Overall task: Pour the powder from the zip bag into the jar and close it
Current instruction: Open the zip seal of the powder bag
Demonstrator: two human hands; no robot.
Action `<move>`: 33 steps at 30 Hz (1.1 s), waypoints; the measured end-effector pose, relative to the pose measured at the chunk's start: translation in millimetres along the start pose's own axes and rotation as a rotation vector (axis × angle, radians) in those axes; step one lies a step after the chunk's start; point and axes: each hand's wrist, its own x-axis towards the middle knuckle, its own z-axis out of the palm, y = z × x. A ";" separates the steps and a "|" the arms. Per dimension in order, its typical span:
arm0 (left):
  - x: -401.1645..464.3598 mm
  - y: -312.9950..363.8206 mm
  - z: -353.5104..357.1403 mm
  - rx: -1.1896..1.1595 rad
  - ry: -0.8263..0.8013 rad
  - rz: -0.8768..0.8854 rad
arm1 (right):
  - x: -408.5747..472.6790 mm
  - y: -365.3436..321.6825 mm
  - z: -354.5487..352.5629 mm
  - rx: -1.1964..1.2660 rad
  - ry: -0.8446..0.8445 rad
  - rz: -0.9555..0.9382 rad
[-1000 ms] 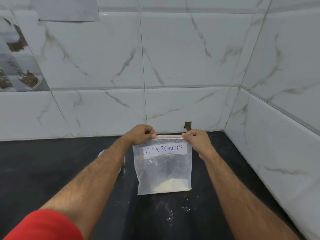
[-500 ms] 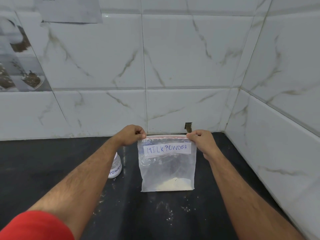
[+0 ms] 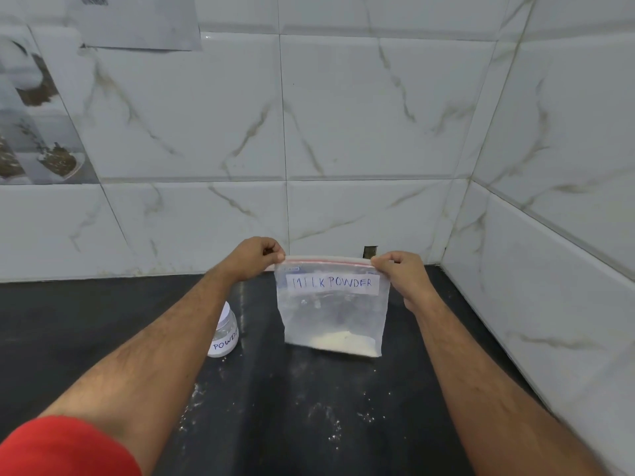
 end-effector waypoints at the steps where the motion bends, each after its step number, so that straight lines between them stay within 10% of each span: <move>1: 2.2 4.4 -2.2 -0.006 0.033 0.010 | 1.1 -3.5 -1.2 0.013 0.004 -0.015; 9: -10.1 30.3 28.4 -0.199 0.543 -0.179 | -10.8 8.6 11.5 -0.038 0.047 -0.067; 16: -30.4 49.2 95.0 -0.530 0.246 -0.325 | -32.0 28.4 29.5 -0.133 0.091 -0.101; 33: -19.3 66.5 95.5 -0.697 0.147 -0.379 | -30.1 2.4 28.6 -0.370 -0.078 -0.116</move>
